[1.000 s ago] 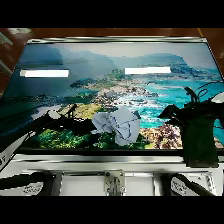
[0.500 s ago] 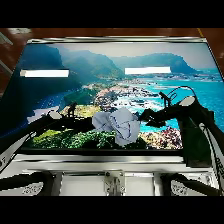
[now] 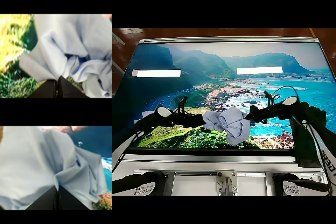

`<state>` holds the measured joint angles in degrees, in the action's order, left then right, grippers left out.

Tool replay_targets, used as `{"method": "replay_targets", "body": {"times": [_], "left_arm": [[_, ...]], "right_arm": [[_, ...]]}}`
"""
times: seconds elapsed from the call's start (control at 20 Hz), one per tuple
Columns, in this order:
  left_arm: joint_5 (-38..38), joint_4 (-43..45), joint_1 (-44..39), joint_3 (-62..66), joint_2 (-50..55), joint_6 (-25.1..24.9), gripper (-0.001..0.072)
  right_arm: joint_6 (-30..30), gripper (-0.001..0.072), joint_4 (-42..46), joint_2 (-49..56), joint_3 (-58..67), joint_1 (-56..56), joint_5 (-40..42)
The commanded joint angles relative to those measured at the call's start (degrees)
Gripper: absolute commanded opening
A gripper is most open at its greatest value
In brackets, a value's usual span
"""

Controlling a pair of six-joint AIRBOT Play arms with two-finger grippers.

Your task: Fold the shirts.

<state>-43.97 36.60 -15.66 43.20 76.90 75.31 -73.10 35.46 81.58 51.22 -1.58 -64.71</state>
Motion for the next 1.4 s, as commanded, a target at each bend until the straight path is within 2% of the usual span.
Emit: {"method": "replay_targets", "body": {"times": [0.0,0.15,0.35,0.55,0.7,0.8,0.9,1.0,1.05,1.35], "left_arm": [[-1.4,16.3,2.5,7.8,-6.3,7.5,0.0035],[-5.2,24.9,7.0,21.7,-14.8,8.6,0.0036],[-5.6,25.4,10.3,41.9,-24.1,8.1,0.0037],[-5.6,26.5,10.3,56.6,-29.2,7.9,0.0037],[-9.7,34.6,10.3,58.1,-32.5,8.0,0.0037],[-19.3,43.0,10.3,58.1,-33.0,9.5,0.0037],[-28.4,52.3,10.3,56.8,-32.6,9.4,0.0037],[-30.2,58.9,10.4,52.4,-32.9,9.4,0.0037],[-29.9,59.0,10.4,50.4,-32.9,9.5,0.0037],[-20.4,54.9,10.3,46.8,-33.1,13.1,0.0037]], "right_arm": [[5.4,0.0059,-0.6,-6.5,5.3,4.4,-5.7],[5.8,0.0059,-0.9,-16.0,16.0,8.9,-6.2],[3.2,0.0059,-5.3,-27.3,27.5,10.4,3.1],[0.0,0.0059,-7.1,-33.6,34.1,10.4,4.7],[-0.2,0.0059,-2.7,-36.9,34.8,10.4,1.5],[-0.5,0.006,5.3,-37.6,34.8,10.4,-6.6],[-2.4,0.006,19.5,-37.2,34.6,10.4,-16.4],[-6.2,0.0059,32.4,-36.7,33.8,10.4,-20.3],[-6.4,0.0059,34.1,-36.7,33.8,10.4,-20.5],[-5.7,0.0059,27.3,-36.7,33.8,10.4,-17.2]]}}
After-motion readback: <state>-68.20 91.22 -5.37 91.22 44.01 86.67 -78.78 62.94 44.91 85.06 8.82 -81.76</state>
